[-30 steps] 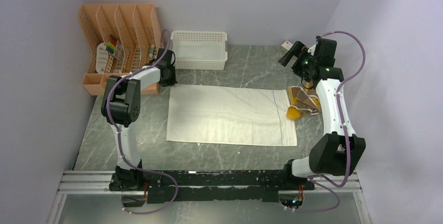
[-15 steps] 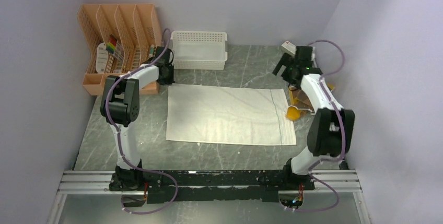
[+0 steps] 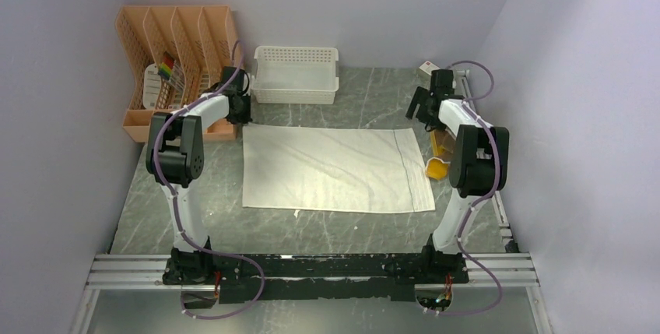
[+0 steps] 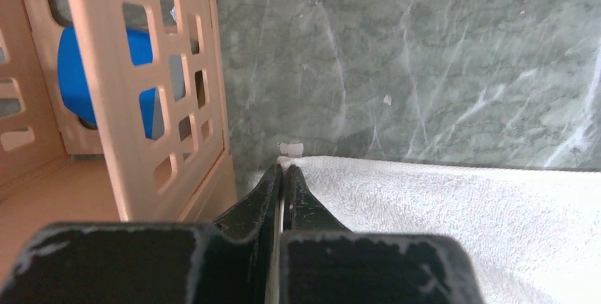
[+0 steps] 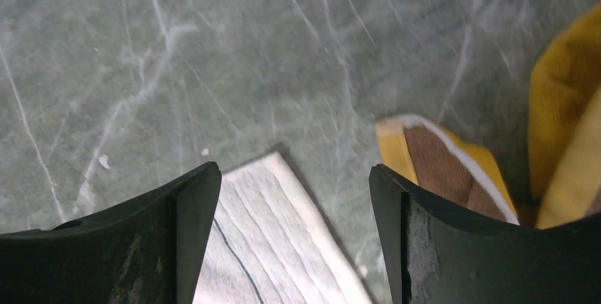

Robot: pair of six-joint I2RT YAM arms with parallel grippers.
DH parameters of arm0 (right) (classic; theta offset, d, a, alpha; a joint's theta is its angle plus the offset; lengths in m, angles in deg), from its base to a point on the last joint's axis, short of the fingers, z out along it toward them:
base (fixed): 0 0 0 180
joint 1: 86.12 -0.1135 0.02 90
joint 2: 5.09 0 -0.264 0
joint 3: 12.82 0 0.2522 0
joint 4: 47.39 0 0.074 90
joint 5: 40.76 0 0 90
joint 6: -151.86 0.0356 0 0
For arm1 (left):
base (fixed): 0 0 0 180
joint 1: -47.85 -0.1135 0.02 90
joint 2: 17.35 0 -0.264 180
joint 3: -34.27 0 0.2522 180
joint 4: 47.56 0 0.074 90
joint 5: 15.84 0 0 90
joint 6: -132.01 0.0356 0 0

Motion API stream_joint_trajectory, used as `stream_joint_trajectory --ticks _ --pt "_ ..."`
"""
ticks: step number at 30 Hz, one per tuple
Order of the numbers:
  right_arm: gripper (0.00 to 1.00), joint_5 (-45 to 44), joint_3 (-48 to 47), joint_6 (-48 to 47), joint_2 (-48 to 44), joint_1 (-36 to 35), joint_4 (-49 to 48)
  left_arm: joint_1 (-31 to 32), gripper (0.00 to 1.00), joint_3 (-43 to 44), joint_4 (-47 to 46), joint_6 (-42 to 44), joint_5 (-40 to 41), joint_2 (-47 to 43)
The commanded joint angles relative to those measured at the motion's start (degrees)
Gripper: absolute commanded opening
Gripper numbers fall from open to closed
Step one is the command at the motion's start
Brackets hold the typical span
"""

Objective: Roll the towels
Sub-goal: Fold the towel at the center of the board.

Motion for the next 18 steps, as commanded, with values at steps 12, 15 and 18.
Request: stream_joint_trajectory --ticks 12,15,18 --pt "0.54 4.5 -1.0 -8.7 5.2 -0.2 -3.1 -0.3 0.07 2.5 0.3 1.0 -2.5 1.3" --pt "0.52 4.9 -0.4 -8.9 5.4 -0.2 -3.0 -0.3 0.07 2.5 0.4 1.0 -2.4 1.3" --pt "0.52 4.9 0.9 -9.3 5.4 -0.5 -3.1 -0.4 0.07 2.4 0.3 1.0 -2.4 1.3"
